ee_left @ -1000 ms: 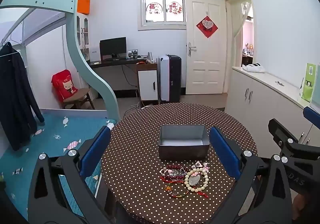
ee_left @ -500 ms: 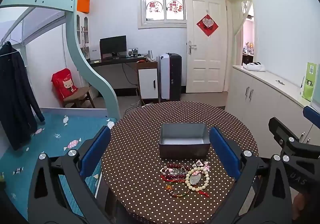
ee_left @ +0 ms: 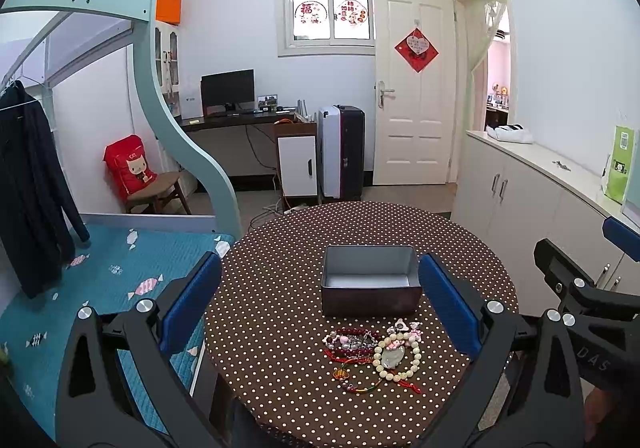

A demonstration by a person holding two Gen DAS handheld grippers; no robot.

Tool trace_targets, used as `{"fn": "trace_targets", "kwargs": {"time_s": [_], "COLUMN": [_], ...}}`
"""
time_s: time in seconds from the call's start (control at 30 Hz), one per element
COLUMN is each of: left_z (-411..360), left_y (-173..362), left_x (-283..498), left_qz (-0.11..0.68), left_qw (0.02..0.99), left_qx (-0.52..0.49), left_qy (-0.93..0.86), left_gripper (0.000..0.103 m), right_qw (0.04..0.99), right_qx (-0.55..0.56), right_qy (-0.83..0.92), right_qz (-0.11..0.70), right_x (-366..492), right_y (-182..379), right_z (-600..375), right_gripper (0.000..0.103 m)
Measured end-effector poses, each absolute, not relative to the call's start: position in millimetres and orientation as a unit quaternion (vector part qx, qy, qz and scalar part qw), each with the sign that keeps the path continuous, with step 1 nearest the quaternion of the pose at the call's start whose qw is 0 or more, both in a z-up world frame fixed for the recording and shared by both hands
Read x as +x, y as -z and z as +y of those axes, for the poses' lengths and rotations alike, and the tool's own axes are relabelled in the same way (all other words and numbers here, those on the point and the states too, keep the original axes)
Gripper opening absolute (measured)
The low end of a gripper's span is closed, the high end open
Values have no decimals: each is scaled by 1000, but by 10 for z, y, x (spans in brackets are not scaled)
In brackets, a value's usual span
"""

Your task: Organize jewelry

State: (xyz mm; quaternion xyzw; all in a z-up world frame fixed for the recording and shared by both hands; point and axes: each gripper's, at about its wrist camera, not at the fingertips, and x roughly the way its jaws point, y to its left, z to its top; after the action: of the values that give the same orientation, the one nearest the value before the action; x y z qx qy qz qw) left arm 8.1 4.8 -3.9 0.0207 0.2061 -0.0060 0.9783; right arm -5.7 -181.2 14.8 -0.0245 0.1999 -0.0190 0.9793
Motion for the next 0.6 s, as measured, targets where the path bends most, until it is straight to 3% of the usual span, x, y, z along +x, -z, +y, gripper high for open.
{"fn": "trace_targets", "kwargs": {"time_s": [0.6], "left_z": [50], "left_y": [48], "left_x": [113], "left_qz": [214], "left_qw": [977], "left_qx": [22], "left_qy": [14], "left_gripper": [98], "right_qw": [978], "right_qx": [-21], "right_qy": [19], "right_qz": [207], "right_x": [-46], "right_y": [-163], "right_z": [-1834], "right_gripper": [96]}}
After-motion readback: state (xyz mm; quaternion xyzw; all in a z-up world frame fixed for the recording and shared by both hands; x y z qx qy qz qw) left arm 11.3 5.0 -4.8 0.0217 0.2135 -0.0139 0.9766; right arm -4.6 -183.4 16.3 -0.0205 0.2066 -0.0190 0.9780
